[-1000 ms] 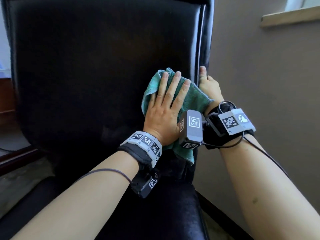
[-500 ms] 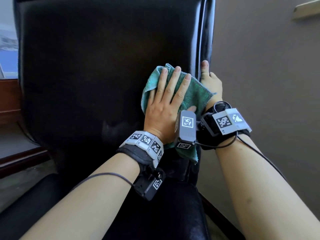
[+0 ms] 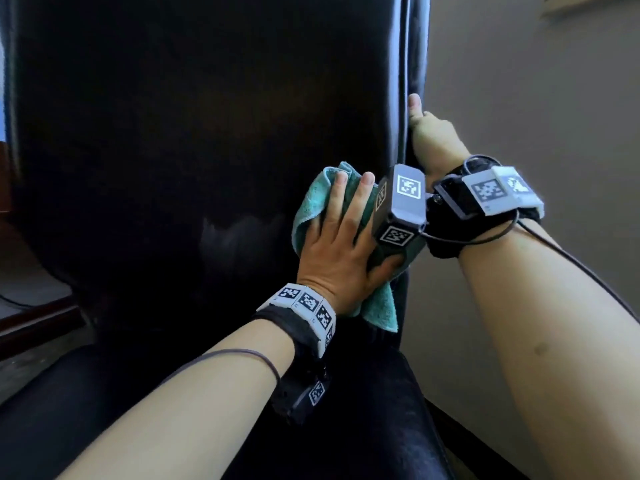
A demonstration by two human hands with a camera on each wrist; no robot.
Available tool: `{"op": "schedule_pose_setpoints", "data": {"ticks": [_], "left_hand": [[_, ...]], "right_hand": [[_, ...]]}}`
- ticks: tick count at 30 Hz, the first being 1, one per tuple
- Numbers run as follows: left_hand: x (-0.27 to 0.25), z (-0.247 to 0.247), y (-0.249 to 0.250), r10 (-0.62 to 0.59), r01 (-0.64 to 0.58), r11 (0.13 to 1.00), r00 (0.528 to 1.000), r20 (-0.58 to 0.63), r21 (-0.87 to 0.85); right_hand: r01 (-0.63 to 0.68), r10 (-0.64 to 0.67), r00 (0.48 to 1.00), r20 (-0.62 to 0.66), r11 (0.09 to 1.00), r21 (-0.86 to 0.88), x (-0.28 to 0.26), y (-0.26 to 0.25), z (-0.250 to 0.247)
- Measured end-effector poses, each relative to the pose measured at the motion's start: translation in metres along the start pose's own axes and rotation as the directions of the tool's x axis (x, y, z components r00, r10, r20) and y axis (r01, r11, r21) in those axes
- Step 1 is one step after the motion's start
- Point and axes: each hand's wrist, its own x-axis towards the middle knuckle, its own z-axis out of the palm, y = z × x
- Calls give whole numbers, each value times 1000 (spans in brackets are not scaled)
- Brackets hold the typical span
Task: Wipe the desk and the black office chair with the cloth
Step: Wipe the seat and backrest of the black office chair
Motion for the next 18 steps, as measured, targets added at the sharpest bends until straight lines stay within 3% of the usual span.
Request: {"op": "schedule_pose_setpoints", "data": {"ticks": [6,9,11,13,15,16,18], "left_hand": [[8,-7,-14,282,-282,960,960,-6,8],[12,-4,-23,487,-487,873,873,-5,35],[11,-4,-29,631,-642,764,764,134,63],[8,-1,-31,750,-799,591,596,287,117],[0,7,-29,837,-947,234,312,450,220],[-7,10,-28,820,-967,55,187,541,250],[-13,8,-27,772,-949,-122,94,628,291]], "right_hand": [[-25,23,998,-56,998,-49,-1,-6,1],[-29,25,998,-59,998,-61,-3,-5,2],[-23,21,998,-59,999,-31,-3,-5,4],[-28,28,998,-56,1000,-8,-3,-6,5],[-25,26,998,-63,999,28,-2,-5,6],[-19,21,998,-67,999,40,-1,-4,7],[-11,16,997,-73,998,59,1,-2,7]]}}
